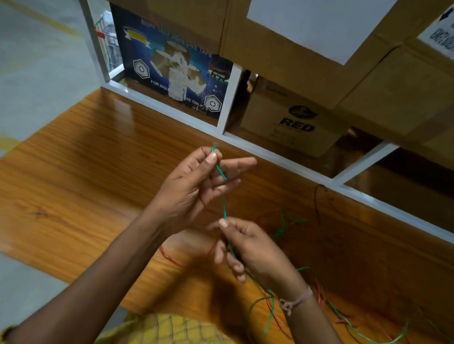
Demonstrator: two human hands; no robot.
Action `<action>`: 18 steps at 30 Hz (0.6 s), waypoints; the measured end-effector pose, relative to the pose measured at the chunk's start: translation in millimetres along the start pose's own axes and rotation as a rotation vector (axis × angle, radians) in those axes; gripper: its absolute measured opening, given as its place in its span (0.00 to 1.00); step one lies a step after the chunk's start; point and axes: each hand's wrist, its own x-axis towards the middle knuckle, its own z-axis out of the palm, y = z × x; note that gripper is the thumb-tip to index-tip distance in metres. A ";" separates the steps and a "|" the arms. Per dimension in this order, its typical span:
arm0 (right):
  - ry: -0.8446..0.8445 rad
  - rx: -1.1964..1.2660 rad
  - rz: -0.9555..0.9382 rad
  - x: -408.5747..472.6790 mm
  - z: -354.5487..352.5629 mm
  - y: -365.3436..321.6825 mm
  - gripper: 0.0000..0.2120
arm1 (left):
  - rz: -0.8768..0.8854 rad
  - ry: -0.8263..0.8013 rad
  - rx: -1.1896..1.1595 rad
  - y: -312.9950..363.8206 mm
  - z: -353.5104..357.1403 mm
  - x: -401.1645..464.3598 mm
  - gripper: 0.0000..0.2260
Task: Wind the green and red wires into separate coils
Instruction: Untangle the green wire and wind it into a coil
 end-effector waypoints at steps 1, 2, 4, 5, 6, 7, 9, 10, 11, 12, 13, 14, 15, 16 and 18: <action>-0.027 -0.068 0.019 -6.9 2.0 3.1 0.16 | -0.012 0.028 0.050 -1.0 -3.5 -0.9 0.06; -0.043 -0.177 0.021 -15.1 1.5 4.5 0.16 | -0.022 0.039 0.125 -2.8 -7.8 -1.9 0.06; -0.080 -0.438 -0.032 -31.6 -2.7 2.2 0.15 | -0.029 0.035 0.311 -6.8 -15.8 -4.9 0.06; -0.104 -0.521 -0.078 -39.3 -5.9 -2.3 0.13 | -0.031 0.022 0.397 -8.0 -18.9 -6.6 0.07; -0.122 -0.548 -0.111 -46.9 -9.3 -9.2 0.10 | -0.032 -0.002 0.481 -8.9 -20.8 -8.3 0.08; -0.125 -0.542 -0.135 -53.3 -13.0 -18.2 0.08 | -0.037 -0.038 0.560 -8.6 -21.9 -10.5 0.08; -0.112 -0.514 -0.177 -62.6 -21.4 -38.3 0.07 | -0.066 -0.116 0.632 -8.9 -22.8 -14.9 0.08; -0.110 -0.500 -0.197 -65.5 -26.5 -47.2 0.08 | -0.095 -0.148 0.621 -9.2 -23.5 -17.4 0.07; -0.110 -0.485 -0.216 -67.5 -31.5 -55.4 0.08 | -0.121 -0.168 0.612 -9.2 -23.8 -20.5 0.07; -0.110 -0.470 -0.231 -68.1 -36.2 -62.0 0.09 | -0.142 -0.176 0.613 -9.2 -24.5 -23.9 0.07; -0.109 -0.451 -0.246 -67.3 -40.5 -67.4 0.09 | -0.156 -0.177 0.621 -9.0 -24.9 -27.8 0.09; -0.109 -0.429 -0.267 -65.2 -44.4 -70.9 0.10 | -0.165 -0.184 0.621 -9.2 -25.1 -31.8 0.10; -0.104 -0.415 -0.292 -61.8 -47.3 -73.4 0.10 | -0.178 -0.197 0.608 -9.8 -25.7 -35.9 0.12; -0.093 -0.418 -0.320 -57.2 -49.5 -74.6 0.10 | -0.201 -0.212 0.578 -11.2 -26.3 -39.4 0.13; -0.050 -0.481 -0.381 -46.4 -52.6 -75.0 0.10 | -0.263 -0.241 0.503 -15.0 -27.1 -46.3 0.14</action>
